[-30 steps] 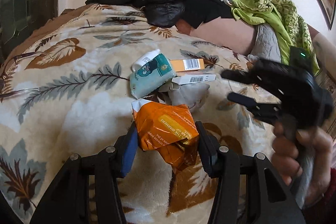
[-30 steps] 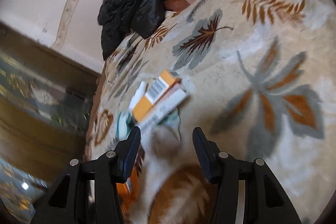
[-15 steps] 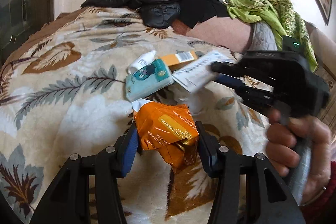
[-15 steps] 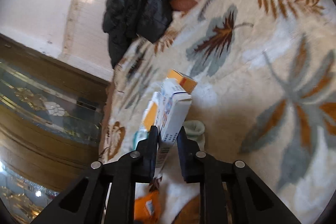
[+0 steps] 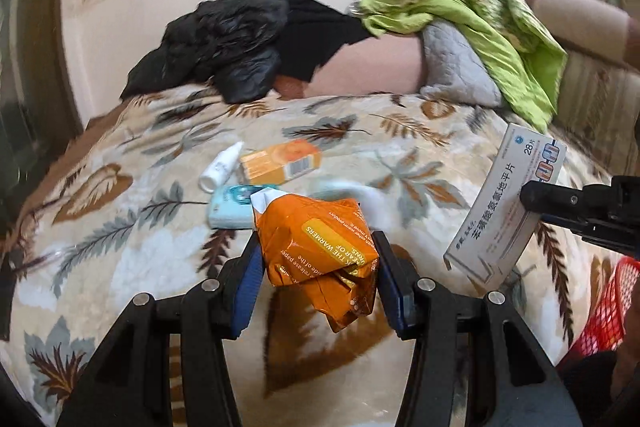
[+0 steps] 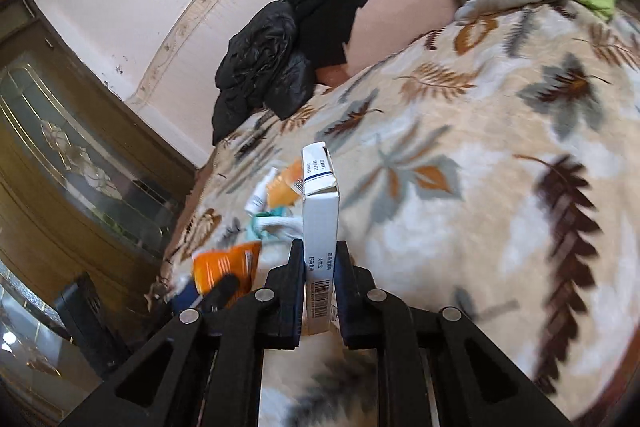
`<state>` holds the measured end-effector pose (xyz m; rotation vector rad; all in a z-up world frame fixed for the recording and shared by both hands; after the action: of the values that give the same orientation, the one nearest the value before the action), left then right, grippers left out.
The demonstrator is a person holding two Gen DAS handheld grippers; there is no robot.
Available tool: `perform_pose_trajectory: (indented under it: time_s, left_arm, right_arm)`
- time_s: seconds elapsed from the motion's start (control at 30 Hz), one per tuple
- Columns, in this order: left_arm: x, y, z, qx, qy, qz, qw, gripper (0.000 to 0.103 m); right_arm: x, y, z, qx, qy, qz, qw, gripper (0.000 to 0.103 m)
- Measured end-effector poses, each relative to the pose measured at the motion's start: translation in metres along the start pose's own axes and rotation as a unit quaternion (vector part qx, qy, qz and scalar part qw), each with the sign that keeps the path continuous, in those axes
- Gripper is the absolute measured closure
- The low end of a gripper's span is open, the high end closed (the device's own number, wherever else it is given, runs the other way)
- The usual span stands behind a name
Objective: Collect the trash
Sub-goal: 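Grasp the orange wrapper with the left tool while the right tool grasps the white medicine box, then lift the orange wrapper and white box off the bed with both tools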
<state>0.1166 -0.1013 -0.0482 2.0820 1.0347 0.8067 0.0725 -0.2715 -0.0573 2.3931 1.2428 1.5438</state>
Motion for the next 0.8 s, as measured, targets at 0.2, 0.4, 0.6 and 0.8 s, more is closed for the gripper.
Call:
perform_pose_trajectory:
  time_s: [0.2, 0.4, 0.6, 0.8]
  left_arm:
    - [-0.022, -0.002, 0.002, 0.006, -0.002, 0.030, 0.9995, 0.052]
    - [-0.020, -0.006, 0.009, 0.021, 0.007, 0.031, 0.9993, 0.052]
    - [-0.020, -0.008, 0.009, 0.023, 0.012, 0.037, 0.9990, 0.052]
    - [-0.022, -0.007, 0.008, 0.020, 0.015, 0.043, 0.9988, 0.052]
  right_arm:
    - [-0.006, 0.004, -0.009, -0.007, 0.002, -0.007, 1.000, 0.089]
    - [-0.006, 0.007, -0.005, -0.006, 0.004, -0.004, 1.000, 0.089]
    - [-0.007, 0.006, -0.005, -0.005, 0.002, -0.005, 1.000, 0.089]
    - [-0.007, 0.006, -0.004, -0.004, 0.000, -0.006, 1.000, 0.089]
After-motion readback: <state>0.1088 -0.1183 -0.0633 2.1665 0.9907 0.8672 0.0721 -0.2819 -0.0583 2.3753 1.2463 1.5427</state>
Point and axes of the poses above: each gripper's, at about its wrist camera, not at the fingertips, and z roughly the way its jaws point, x to its left, y to its top, the point moved 7 cm from there along z, roughly the way its jaws point, and after that the axes turned 14 degrees about z, right-handed, at the moved point
